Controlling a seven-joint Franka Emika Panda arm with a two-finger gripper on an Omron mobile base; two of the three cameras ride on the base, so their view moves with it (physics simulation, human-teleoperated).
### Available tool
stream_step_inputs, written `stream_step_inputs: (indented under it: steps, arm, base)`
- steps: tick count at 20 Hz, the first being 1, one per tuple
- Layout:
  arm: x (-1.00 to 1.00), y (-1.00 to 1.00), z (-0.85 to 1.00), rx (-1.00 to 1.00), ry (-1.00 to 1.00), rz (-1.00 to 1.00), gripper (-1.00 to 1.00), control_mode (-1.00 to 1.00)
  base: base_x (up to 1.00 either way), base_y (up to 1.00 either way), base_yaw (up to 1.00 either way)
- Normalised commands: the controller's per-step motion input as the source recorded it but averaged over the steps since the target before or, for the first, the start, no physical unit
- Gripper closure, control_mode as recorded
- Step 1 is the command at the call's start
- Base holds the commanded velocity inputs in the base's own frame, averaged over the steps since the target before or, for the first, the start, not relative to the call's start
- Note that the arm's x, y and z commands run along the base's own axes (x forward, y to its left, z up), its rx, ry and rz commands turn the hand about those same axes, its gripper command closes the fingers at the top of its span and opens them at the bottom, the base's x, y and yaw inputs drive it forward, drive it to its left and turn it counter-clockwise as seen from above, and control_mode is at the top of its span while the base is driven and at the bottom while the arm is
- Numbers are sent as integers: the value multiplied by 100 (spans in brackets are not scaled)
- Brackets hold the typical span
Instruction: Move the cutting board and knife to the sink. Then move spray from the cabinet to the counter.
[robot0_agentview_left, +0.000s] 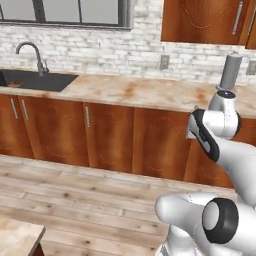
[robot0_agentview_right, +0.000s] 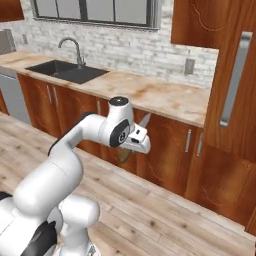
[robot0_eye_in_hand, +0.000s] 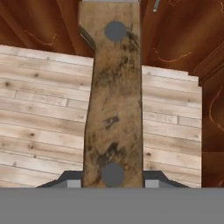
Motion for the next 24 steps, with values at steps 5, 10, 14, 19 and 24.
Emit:
stream_step_inputs:
  steps: [5,10,14,19,24]
  arm:
    - [0,0,0,0,0,0,100,100]
    - [0,0,0,0,0,0,100,100]
    - [0,0,0,0,0,0,100,100]
    - [0,0,0,0,0,0,100,100]
    - [0,0,0,0,0,0,100,100]
  base:
    - [62,-8,7]
    - [70,-4,11]
    - [73,-2,23]
    - [59,0,54]
    - [34,0,84]
